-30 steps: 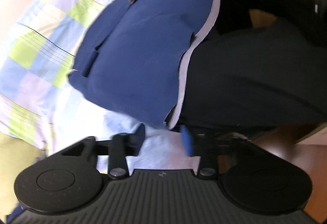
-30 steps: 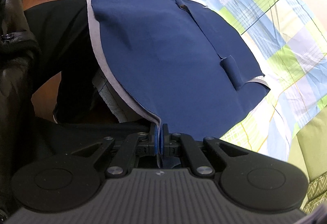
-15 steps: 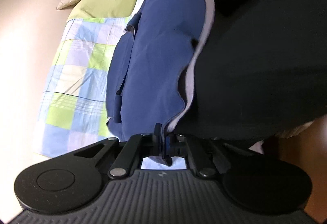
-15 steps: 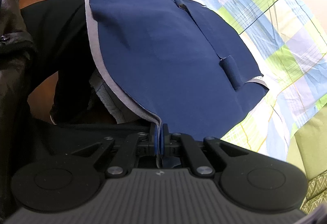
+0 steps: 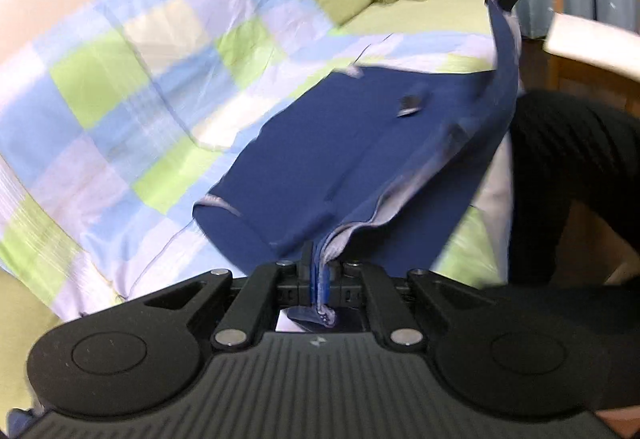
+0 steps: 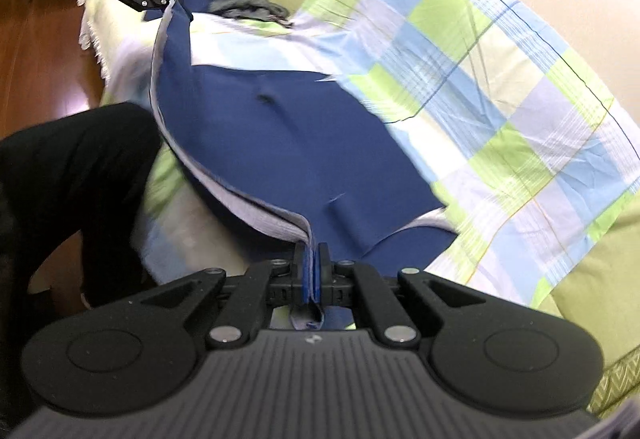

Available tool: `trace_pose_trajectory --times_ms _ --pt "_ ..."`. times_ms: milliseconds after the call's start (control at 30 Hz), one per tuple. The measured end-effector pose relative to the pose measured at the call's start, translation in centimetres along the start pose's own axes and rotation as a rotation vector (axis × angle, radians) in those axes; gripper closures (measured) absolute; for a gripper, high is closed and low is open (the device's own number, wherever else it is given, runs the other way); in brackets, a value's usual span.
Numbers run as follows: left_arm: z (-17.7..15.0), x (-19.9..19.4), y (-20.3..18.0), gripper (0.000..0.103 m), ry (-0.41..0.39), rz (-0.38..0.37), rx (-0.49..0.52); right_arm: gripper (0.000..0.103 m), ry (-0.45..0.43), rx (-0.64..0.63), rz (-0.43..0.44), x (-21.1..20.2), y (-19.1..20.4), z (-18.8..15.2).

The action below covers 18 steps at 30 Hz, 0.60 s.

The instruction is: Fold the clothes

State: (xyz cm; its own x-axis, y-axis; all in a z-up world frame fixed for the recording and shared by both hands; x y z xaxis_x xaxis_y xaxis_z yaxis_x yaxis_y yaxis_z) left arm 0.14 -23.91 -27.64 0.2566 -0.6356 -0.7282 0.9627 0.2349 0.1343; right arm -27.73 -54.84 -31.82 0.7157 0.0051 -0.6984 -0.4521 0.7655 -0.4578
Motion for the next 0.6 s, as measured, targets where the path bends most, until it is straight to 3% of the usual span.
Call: trace_pose_trajectory --times_ms 167,300,433,600 --pt "2.3 8.3 7.7 0.101 0.069 -0.026 -0.178 0.102 -0.016 0.237 0.062 6.4 -10.0 -1.1" --pt "1.3 14.3 10.6 0.101 0.136 -0.060 -0.288 0.102 -0.002 0.449 0.134 13.4 -15.4 -4.4" --pt "-0.5 17.1 10.5 0.101 0.168 -0.103 -0.316 0.102 0.024 0.569 0.194 18.3 -16.1 -7.6" --pt "-1.6 17.0 10.4 0.100 0.119 -0.106 -0.360 0.102 -0.011 0.669 0.196 20.7 -15.8 -10.7"
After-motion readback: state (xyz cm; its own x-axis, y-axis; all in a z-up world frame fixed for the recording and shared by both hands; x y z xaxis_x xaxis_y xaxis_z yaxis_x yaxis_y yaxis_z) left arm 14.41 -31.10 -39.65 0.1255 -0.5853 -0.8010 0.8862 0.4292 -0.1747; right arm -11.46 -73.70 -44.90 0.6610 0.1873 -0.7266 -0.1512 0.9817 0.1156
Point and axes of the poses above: each gripper's, at about its wrist camera, not at the fingertips, and x roughly the way its jaws point, y to its left, z to its top, the point moved 3 cm from there along x, roughly the way its jaws point, and after that the axes turned 9 degrees about -x, right-handed, at the moved point
